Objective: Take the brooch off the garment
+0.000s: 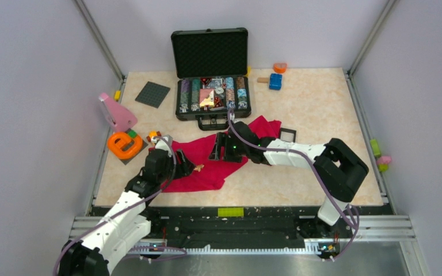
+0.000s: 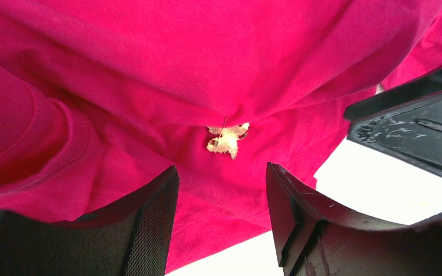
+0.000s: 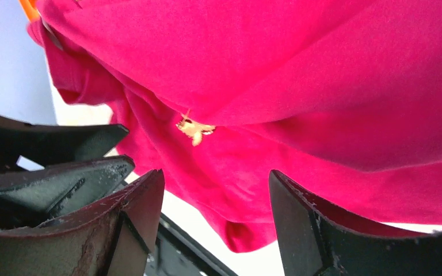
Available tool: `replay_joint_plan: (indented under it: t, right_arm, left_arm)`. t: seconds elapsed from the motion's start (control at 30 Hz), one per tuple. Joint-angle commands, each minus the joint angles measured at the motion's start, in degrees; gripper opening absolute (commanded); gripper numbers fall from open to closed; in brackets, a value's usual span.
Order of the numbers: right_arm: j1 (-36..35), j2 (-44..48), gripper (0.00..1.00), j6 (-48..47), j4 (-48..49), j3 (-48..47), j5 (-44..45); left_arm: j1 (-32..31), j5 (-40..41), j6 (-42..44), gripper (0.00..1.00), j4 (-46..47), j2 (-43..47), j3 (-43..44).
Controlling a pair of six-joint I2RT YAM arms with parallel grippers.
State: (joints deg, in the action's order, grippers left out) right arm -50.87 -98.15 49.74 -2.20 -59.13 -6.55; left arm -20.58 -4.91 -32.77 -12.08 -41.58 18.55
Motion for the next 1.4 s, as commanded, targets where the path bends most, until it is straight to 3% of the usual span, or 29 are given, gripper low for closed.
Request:
replay_joint_plan:
  t: [0.0,0.23,0.63,0.7,0.8,0.87,0.9,1.07,1.37]
  right_arm:
    - [-3.1,-1.1,0.67,16.4,9.1,0.4,7.9]
    - [-4.5,-6.3,0.55,22.1,5.9,-3.8,11.8]
    - [-4.7,-12.5,0.47,23.4,1.5,-10.7,17.3]
    - [-4.6,-13.0,0.41,23.2,-0.2,-11.5,17.9]
    - [-4.1,-11.8,0.26,23.8,1.3,-9.5,18.3]
    - [-3.2,-10.5,0.04,23.9,1.7,-8.0,17.0]
    - [-2.7,-9.6,0.0,23.7,1.7,-7.4,16.4]
    - [-2.0,-2.9,0.0,22.5,-0.2,-5.0,16.0]
    - [-1.4,6.8,0.0,24.2,-11.5,-6.1,11.9]
  left_arm:
    - [-0.3,2.8,1.0,0.61,4.3,2.5,-1.0]
    - [-0.2,4.4,0.2,0.61,3.2,7.7,-2.6]
    - [-0.3,2.6,0.7,0.61,4.2,14.5,-5.3]
    - [-0.2,2.5,0.9,0.61,4.3,14.1,-5.2]
    - [-0.2,1.5,1.4,0.62,4.8,13.3,-5.1]
    - [-0.2,0.4,2.0,0.63,5.5,12.7,-5.0]
    - [-0.3,-0.1,2.3,0.63,6.1,12.3,-4.9]
    - [-2.5,-1.3,4.3,0.63,7.9,6.4,-3.2]
    - [-17.2,7.5,10.8,0.67,9.9,0.4,2.1]
